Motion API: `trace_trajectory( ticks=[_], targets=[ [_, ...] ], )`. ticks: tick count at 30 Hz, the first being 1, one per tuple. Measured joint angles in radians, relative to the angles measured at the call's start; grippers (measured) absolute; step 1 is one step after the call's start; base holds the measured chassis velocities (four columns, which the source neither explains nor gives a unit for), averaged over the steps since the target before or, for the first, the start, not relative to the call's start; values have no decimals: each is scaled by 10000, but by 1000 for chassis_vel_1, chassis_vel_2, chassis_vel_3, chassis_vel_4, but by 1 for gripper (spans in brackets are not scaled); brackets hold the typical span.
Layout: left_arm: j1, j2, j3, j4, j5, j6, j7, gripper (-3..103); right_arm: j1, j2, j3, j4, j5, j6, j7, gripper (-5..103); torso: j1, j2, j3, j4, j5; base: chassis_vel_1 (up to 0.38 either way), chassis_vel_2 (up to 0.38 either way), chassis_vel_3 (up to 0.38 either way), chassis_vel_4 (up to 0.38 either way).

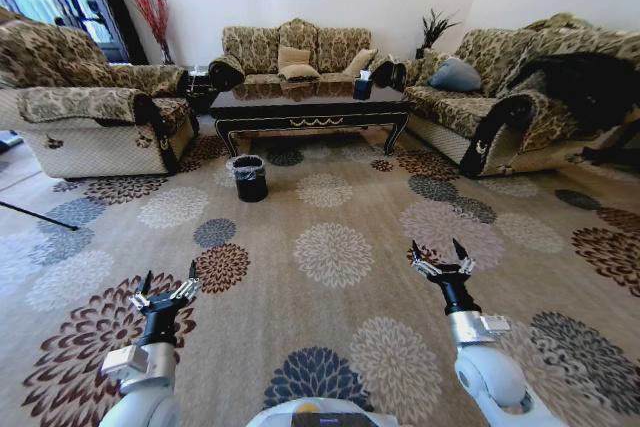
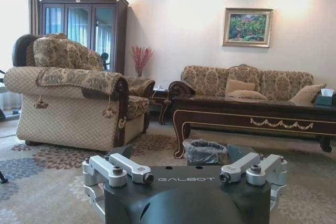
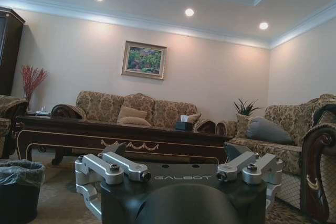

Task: Move to the front of the table and pick up the trash from the floor, then place it into the trash bin.

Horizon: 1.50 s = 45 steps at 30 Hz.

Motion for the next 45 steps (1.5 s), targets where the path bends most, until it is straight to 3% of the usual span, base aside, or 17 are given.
trace_trajectory(
  ticks=[45],
  targets=[
    [0,0,0,0,0,0,0,100,0,0,0,0,0,0,0,100,542,1821,1281,1,0,0,0,0,0]
  ],
)
